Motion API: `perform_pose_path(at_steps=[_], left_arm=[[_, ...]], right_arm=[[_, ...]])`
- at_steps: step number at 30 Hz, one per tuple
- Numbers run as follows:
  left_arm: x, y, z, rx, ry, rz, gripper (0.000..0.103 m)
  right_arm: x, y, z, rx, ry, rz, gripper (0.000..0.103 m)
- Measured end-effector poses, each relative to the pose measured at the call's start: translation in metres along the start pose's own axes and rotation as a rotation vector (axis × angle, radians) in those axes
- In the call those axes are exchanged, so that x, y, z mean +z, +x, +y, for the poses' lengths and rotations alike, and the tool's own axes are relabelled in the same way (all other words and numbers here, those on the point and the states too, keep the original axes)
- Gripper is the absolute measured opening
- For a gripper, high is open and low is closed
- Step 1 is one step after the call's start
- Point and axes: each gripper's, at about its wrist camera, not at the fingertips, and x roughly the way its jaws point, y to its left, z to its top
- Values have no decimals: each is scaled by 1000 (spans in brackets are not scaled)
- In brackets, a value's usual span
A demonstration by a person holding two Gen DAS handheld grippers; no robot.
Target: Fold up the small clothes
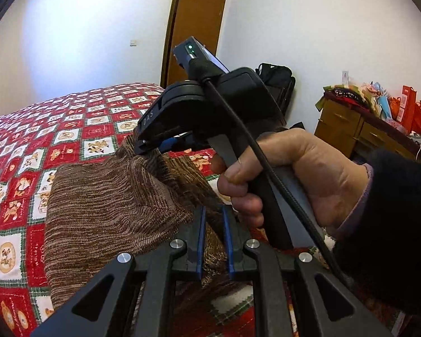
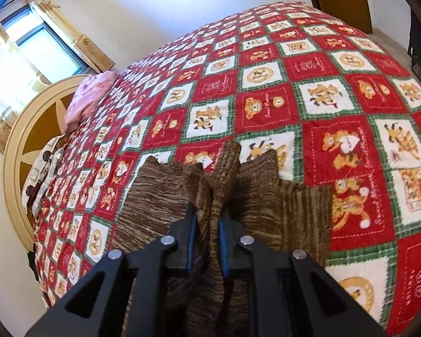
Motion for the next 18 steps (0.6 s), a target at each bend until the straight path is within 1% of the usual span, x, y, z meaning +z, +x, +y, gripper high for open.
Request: perform_pose_path(at_steps=[4, 7, 13, 18], left_arm=[[3, 10, -11, -11, 13, 20, 12], [4, 20, -13, -29, -1, 42, 12], [-7, 31, -18, -46, 1, 86, 12], [-13, 41, -19, -47, -9, 123, 12]], right_arm=[[0, -3, -4, -43, -34, -4, 16], [0, -4, -12, -78, -54, -11, 16], [-4, 10, -35, -55, -32, 25, 16], [-8, 18, -39, -40, -13, 25, 18]])
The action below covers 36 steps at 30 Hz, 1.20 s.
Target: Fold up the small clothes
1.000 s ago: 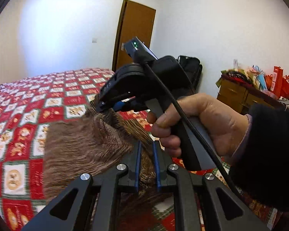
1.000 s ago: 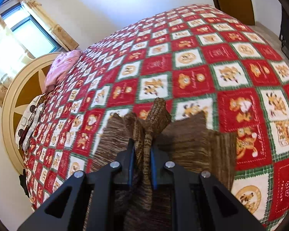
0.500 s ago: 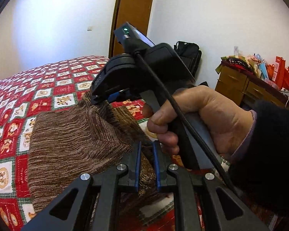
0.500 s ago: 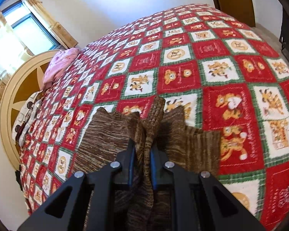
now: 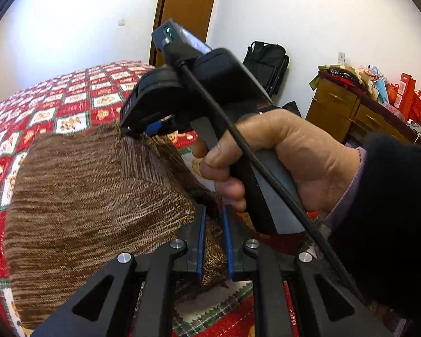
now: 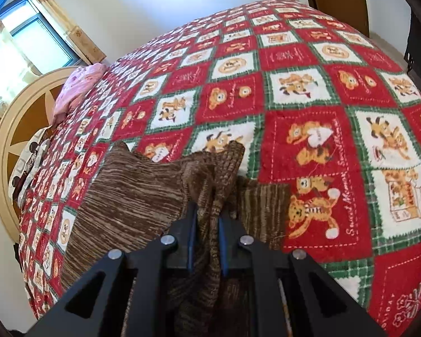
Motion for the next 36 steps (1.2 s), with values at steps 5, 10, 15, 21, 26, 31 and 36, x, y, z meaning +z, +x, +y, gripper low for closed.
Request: perform_pose_path(at_steps=[5, 10, 15, 21, 26, 31, 36], left_arm=[[-12, -5, 0, -64, -5, 77, 12], [-41, -45, 3, -104, 100, 124, 12], [-51, -97, 46, -91, -28, 24, 12], [-34, -111, 113, 79, -252, -64, 12], [-24, -97, 138, 221, -298, -88, 13], [-33, -71, 147, 273, -349, -8, 13], [-25, -74, 140, 290, -317, 11, 14]], right_arm=[[-6, -7, -10, -43, 49, -9, 49], [-26, -53, 15, -248, -6, -70, 50], [-79, -105, 73, -219, -56, -129, 50], [-126, -102, 105, -144, -65, -66, 51], [-118, -59, 96, -143, 1, -10, 51], [-118, -50, 105, -126, -19, -12, 18], [-113, -60, 108, -133, -39, -4, 13]])
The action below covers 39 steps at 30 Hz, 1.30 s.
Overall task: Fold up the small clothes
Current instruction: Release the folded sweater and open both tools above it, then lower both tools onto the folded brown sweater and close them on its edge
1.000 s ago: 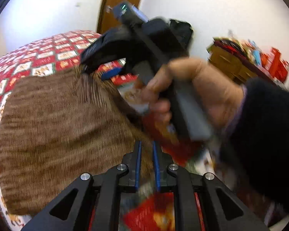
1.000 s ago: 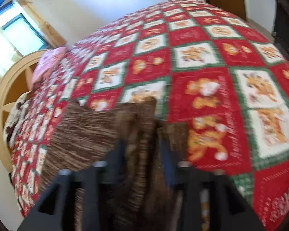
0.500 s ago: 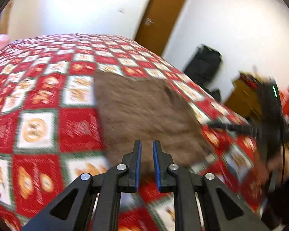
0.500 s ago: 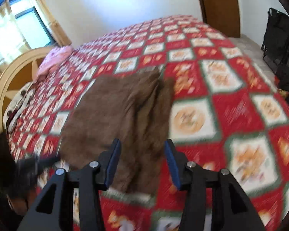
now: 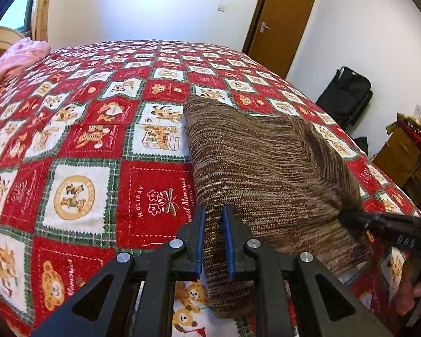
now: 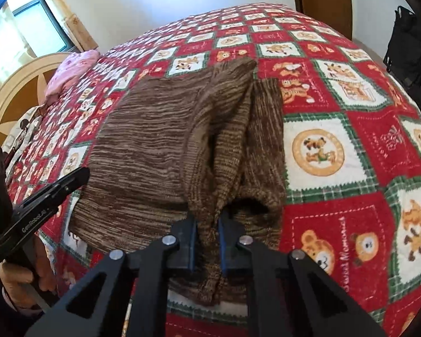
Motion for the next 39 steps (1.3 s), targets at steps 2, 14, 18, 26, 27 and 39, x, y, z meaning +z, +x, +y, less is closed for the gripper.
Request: perform_pose_path(at_steps=[2, 14, 18, 26, 27, 39], left_arm=[[2, -5, 0, -19, 2, -3, 21], [-11, 23, -6, 25, -4, 101, 72], [-11, 17, -9, 72, 36, 110, 72], [11, -4, -16, 139, 106, 73, 72], [15, -5, -16, 148, 112, 67, 72], [59, 59, -30, 183, 109, 137, 72]], right_arm=[[5, -12, -5, 12, 0, -12, 13], [-11, -8, -33, 15, 56, 34, 19], [-9, -45, -28, -76, 31, -77, 27], [35, -53, 26, -149, -170, -217, 24], [47, -44, 28, -136, -168, -212, 24], [94, 63, -18, -270, -42, -29, 16]])
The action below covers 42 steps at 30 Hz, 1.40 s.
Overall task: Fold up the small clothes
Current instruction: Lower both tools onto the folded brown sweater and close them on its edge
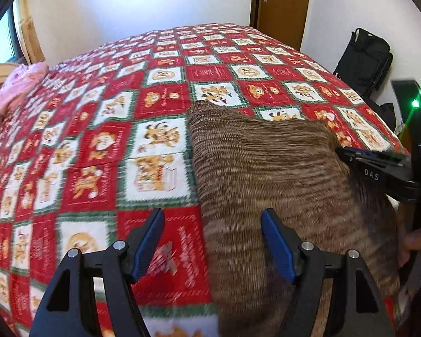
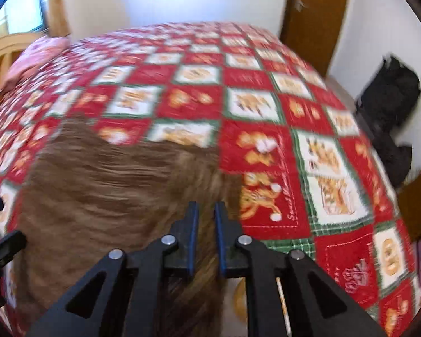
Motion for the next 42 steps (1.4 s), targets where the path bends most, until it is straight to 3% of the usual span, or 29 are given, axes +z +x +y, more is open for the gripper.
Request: perform_pose_path(at_steps=[2, 5, 9, 12, 13, 15, 16, 20, 25, 30, 35, 37, 40, 41, 42], left_arm=[[1, 13, 0, -1, -14, 21, 72], [-2, 23, 0, -28, -47, 48, 72], [0, 20, 12, -97, -101, 45, 73], [6, 7, 26, -161, -175, -21, 73], [9, 4, 31, -185, -210, -48, 73], [15, 7, 37, -203, -252, -46, 73], [17, 16, 37, -202, -263, -17, 73], [5, 39, 37, -235, -300, 59, 73], [5, 39, 30, -218, -264, 35, 73], [2, 40, 25, -199, -203, 13, 73], [-1, 42, 22, -217, -171, -27, 73], [-2, 43, 25, -237, -184, -36, 73], [-4, 43, 31, -266, -223, -45, 70], [-4, 42, 31, -266, -229, -54, 65], [-5, 40, 30, -291, -231, -67, 48]], right_arm=[[2, 3, -17, 55, 65, -26, 20], [3, 0, -35, 62, 142, -37, 42], [-8, -23, -64, 125, 280, -90, 46], [-18, -39, -77, 250, 353, -102, 48], [-20, -43, -77, 270, 355, -104, 52], [-21, -44, -73, 286, 349, -98, 77], [-21, -41, -71, 298, 346, -93, 79], [-22, -19, -50, 345, 269, -22, 79], [-22, -11, -36, 317, 180, -25, 79], [-35, -16, -46, 390, 210, -4, 79], [-38, -13, -24, 301, 85, -24, 78], [-38, -10, -18, 278, 52, -41, 74], [-39, -10, -18, 334, 51, -48, 53], [-39, -9, -18, 345, 54, -53, 48], [-40, -9, -16, 339, 48, -61, 47]])
